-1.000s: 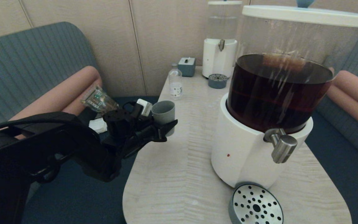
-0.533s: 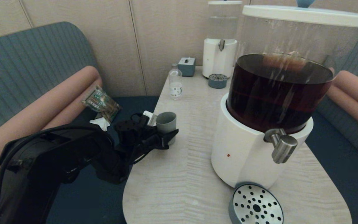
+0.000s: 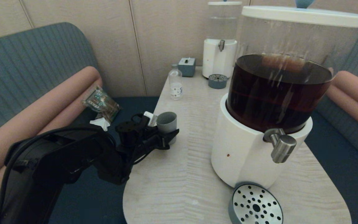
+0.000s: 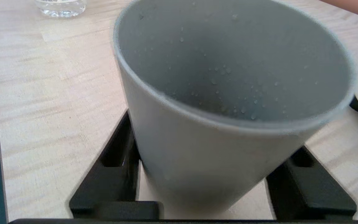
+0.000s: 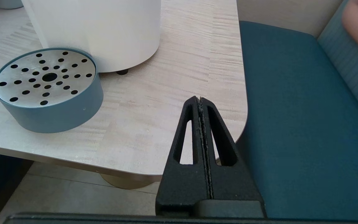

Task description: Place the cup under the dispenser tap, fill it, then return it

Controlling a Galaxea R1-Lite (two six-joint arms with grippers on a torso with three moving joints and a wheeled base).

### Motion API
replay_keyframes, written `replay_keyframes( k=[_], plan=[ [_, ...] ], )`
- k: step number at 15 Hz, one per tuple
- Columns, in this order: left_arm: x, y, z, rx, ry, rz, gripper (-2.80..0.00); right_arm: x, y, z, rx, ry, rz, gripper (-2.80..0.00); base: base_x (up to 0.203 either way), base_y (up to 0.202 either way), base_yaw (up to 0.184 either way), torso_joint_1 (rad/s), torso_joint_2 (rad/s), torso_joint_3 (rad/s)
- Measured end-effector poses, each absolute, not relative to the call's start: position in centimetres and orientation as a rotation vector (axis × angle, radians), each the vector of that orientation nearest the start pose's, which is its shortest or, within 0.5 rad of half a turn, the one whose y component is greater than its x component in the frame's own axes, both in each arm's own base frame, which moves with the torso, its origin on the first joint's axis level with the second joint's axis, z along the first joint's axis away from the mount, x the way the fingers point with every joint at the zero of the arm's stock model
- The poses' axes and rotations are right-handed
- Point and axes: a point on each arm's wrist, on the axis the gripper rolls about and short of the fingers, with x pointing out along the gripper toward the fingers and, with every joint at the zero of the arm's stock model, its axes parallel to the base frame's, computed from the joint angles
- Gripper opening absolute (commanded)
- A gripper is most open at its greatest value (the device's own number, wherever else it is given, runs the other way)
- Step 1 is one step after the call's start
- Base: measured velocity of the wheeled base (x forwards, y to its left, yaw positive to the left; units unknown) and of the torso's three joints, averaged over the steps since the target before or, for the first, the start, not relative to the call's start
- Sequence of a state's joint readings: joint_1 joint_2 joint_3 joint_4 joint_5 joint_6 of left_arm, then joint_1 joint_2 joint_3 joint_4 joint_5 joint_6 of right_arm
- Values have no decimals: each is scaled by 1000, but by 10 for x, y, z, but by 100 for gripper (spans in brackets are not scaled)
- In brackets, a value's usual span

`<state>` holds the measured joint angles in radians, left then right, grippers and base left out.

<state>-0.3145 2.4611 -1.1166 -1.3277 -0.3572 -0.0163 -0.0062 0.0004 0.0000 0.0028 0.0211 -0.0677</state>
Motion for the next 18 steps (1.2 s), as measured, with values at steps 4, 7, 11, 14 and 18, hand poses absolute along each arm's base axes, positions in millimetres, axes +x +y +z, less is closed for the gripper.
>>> replay_keyframes(
  k=[4, 7, 11, 14, 18],
  plan=[
    [423, -146, 31, -20, 38, -670, 0, -23, 1, 75, -68, 4, 15, -280, 0, 0, 0, 0, 0, 0],
    [422, -146, 32, -24, 28, -672, 0, -23, 1, 75, -68, 3, 15, -280, 0, 0, 0, 0, 0, 0],
    [415, -144, 37, -23, 37, -673, 0, -23, 1, 75, -68, 3, 15, -280, 0, 0, 0, 0, 0, 0],
    [394, -137, 43, -19, 81, -672, 0, -23, 1, 75, -68, 4, 15, -280, 0, 0, 0, 0, 0, 0],
    [353, -124, 66, -17, 113, -672, 0, -23, 1, 75, -68, 3, 15, -280, 0, 0, 0, 0, 0, 0]
  ],
)
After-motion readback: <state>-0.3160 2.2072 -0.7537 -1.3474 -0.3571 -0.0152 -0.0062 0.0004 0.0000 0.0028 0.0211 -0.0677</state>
